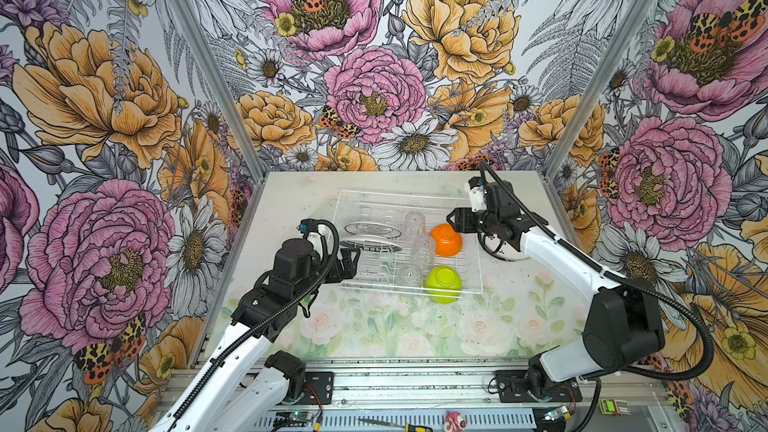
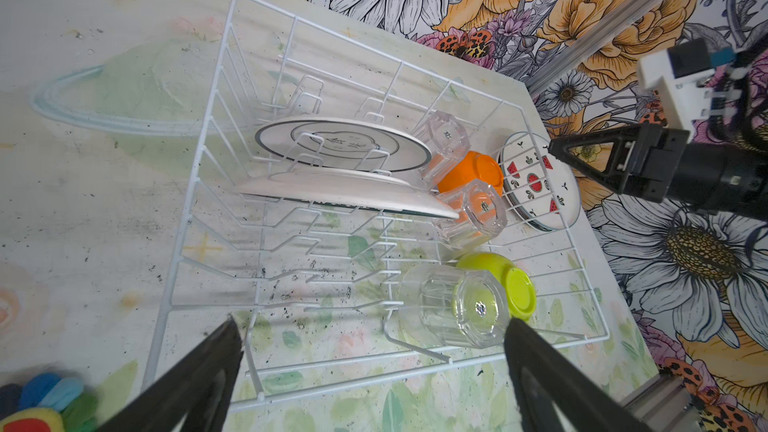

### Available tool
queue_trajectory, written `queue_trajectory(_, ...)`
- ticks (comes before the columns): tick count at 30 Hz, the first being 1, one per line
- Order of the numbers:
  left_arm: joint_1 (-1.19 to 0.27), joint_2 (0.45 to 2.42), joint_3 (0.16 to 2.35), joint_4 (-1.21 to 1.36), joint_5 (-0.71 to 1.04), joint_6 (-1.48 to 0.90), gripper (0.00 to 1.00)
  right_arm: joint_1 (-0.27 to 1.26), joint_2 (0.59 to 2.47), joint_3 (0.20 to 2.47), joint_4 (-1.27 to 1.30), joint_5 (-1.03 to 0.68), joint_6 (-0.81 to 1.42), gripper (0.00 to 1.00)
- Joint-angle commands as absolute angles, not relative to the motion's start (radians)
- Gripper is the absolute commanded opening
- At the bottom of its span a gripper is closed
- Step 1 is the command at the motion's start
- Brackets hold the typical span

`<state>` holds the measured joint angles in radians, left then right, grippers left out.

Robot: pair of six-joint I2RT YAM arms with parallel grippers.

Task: Unload the mixed dishes from the dish rack
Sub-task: 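Swing the right gripper back over the rack toward the white plates, then lower the right gripper onto the top edge of the white plate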

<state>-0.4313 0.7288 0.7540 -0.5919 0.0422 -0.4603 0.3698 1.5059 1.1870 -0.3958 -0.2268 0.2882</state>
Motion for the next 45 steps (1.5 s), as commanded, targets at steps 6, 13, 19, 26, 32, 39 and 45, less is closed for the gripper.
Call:
queue_trajectory(6, -0.419, 0.708, 0.785, -0.634, 0.019, -0.425, 0.99, 0.547, 1.672, 1.379, -0.34, -0.276, 0.178, 0.69)
queue_trajectory(13, -0.416, 0.71, 0.783, -0.668, 0.021, -0.435, 0.99, 0.6, 1.745, 1.445, -0.342, -0.309, 0.096, 0.64)
queue_trajectory(19, -0.409, 0.741, 0.803, -0.692, 0.041, -0.446, 0.99, 0.623, 1.721, 1.392, -0.338, -0.385, 0.024, 0.62)
queue_trajectory(26, -0.381, 0.798, 0.816, -0.696, 0.056, -0.44, 0.99, 0.649, 1.67, 1.321, -0.316, -0.413, 0.008, 0.6)
queue_trajectory(32, -0.352, 0.853, 0.842, -0.698, 0.071, -0.425, 0.99, 0.665, 1.6, 1.242, -0.257, -0.42, 0.036, 0.6)
queue_trajectory(39, -0.297, 0.876, 0.859, -0.707, 0.056, -0.375, 0.99, 0.723, 1.597, 1.212, -0.206, -0.407, 0.054, 0.6)
queue_trajectory(45, -0.263, 0.903, 0.865, -0.738, 0.096, -0.316, 0.99, 0.767, 1.687, 1.271, -0.185, -0.299, 0.084, 0.57)
